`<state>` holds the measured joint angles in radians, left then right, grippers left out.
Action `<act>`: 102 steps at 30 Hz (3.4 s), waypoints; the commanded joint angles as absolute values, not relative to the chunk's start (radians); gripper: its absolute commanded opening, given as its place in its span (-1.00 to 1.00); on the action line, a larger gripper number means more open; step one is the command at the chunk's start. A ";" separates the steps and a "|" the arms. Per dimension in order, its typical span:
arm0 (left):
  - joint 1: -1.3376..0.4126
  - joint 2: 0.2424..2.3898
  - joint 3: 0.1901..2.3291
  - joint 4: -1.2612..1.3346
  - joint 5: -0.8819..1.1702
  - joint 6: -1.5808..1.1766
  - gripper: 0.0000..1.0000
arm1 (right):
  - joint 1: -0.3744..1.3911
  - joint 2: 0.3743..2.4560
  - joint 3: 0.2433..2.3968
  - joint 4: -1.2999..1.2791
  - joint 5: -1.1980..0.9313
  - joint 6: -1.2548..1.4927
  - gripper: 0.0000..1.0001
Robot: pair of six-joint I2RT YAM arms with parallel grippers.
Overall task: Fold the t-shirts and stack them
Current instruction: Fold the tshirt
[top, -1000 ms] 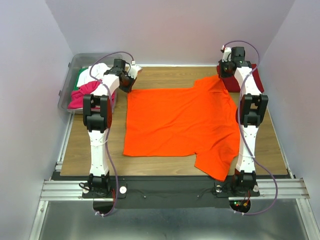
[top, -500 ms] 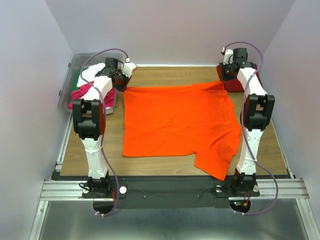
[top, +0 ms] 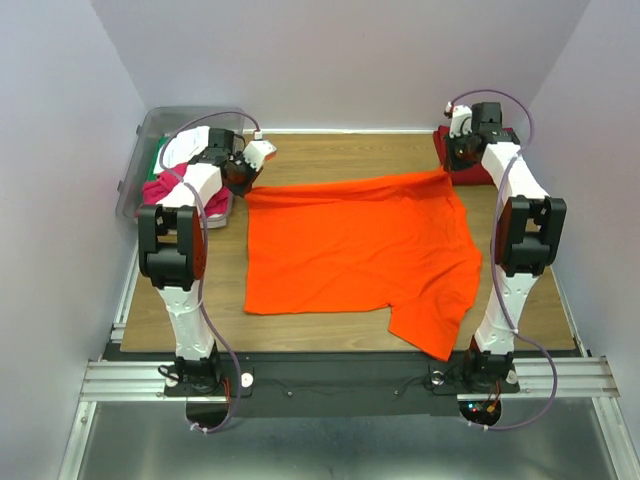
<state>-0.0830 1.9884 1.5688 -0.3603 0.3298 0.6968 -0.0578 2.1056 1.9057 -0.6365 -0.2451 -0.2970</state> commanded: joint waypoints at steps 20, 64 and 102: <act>-0.077 1.712 1.286 -0.331 0.337 0.818 -1.00 | -0.058 1.827 1.513 -0.604 -0.258 -0.376 -0.99; -0.138 1.709 1.106 -0.367 0.256 0.788 -1.00 | -0.057 1.845 1.356 -0.572 -0.176 -0.426 -0.99; -0.144 1.710 1.233 -0.457 0.379 0.750 0.05 | -0.057 2.080 1.635 -0.672 -0.305 -0.325 -0.20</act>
